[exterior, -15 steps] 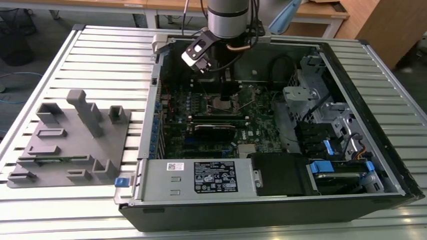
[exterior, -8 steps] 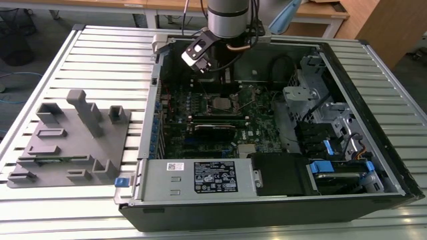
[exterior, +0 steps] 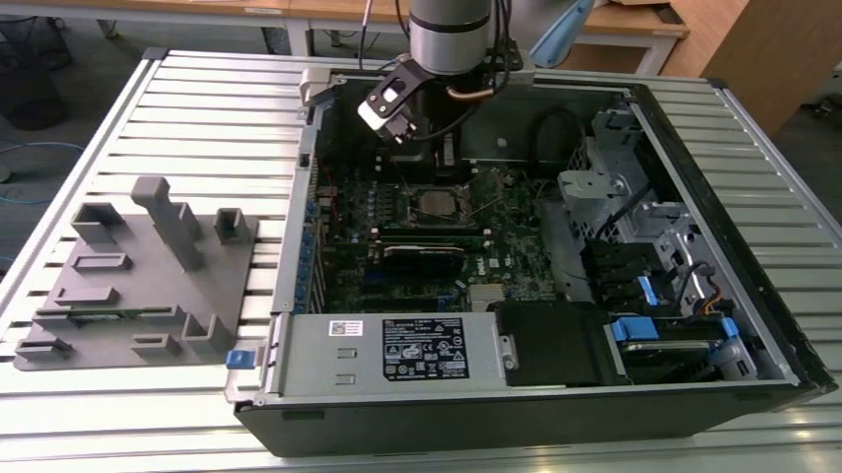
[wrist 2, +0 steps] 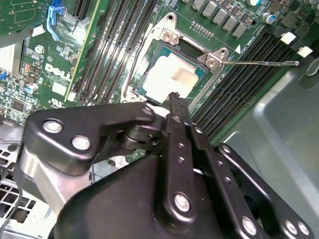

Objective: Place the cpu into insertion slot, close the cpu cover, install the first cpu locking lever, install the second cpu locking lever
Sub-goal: 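Place the cpu into insertion slot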

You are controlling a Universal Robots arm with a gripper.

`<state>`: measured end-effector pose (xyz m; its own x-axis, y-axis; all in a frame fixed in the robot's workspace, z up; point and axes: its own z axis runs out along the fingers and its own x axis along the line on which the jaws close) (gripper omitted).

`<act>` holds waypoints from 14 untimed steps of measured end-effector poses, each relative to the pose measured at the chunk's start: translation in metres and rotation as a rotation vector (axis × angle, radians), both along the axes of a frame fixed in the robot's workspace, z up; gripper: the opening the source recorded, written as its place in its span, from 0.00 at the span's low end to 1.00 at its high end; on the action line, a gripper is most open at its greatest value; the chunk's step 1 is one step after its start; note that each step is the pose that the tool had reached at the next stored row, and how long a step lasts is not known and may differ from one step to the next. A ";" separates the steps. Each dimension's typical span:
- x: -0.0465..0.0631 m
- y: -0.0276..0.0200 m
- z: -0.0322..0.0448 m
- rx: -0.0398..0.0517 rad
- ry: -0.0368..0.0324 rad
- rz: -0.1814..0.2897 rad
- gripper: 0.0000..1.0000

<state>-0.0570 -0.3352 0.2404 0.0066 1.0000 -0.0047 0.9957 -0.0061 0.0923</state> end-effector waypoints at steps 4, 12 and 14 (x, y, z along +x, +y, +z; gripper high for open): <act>0.000 0.0000 0.0001 0.0001 0.0000 0.000 0.11; 0.000 0.0000 0.0001 0.0002 0.0397 0.000 0.11; 0.000 0.0000 0.0002 0.0001 0.0400 0.000 0.11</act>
<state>-0.0567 -0.3352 0.2406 0.0064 1.0000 -0.0049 0.9986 -0.0061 0.0525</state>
